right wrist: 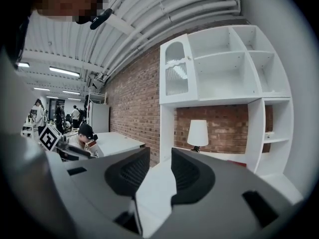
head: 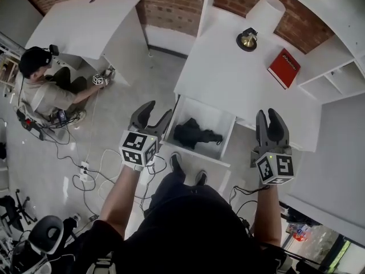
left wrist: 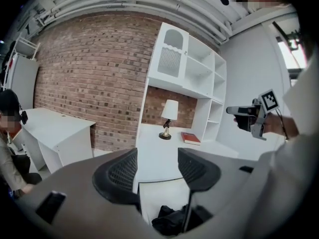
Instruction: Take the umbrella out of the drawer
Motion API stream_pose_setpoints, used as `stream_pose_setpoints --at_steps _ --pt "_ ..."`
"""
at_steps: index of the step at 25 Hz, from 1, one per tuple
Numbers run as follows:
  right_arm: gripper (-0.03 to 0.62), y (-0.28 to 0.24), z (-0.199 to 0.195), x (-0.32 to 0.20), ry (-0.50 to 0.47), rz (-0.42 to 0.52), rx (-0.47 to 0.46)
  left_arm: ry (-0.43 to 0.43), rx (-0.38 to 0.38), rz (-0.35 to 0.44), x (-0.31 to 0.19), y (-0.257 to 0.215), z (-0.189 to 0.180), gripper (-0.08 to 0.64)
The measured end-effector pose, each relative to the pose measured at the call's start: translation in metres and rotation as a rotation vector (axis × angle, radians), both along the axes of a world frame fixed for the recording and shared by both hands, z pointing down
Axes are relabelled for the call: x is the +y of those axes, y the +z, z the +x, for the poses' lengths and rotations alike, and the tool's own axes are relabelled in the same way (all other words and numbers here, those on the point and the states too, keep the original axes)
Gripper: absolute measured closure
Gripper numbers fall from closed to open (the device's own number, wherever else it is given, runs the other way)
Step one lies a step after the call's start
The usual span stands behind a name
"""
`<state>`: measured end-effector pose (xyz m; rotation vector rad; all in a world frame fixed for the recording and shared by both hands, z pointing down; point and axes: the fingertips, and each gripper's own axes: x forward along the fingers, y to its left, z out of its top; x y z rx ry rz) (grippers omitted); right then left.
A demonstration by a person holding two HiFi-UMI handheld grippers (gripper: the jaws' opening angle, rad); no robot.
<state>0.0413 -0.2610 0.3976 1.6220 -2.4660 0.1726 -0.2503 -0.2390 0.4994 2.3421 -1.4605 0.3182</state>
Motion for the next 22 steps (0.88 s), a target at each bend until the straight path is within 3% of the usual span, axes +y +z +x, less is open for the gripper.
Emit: stream_pose_setpoints --at_steps 4,9,17,22 --pt "0.46 0.012 0.0 -0.006 0.024 -0.017 0.025 0.056 0.004 -0.051 -0.016 0.029 0.009 0.328" --pt "0.46 0.043 0.007 -0.016 0.026 -0.057 0.014 0.14 -0.047 -0.099 -0.027 0.068 0.033 0.327" --pt "0.46 0.096 0.028 -0.021 0.016 -0.143 -0.035 0.311 -0.204 -0.21 -0.021 0.145 0.08 0.321" --pt "0.46 0.129 0.055 -0.021 0.044 -0.195 -0.056 0.512 -0.365 -0.286 -0.006 0.207 0.115 0.312"
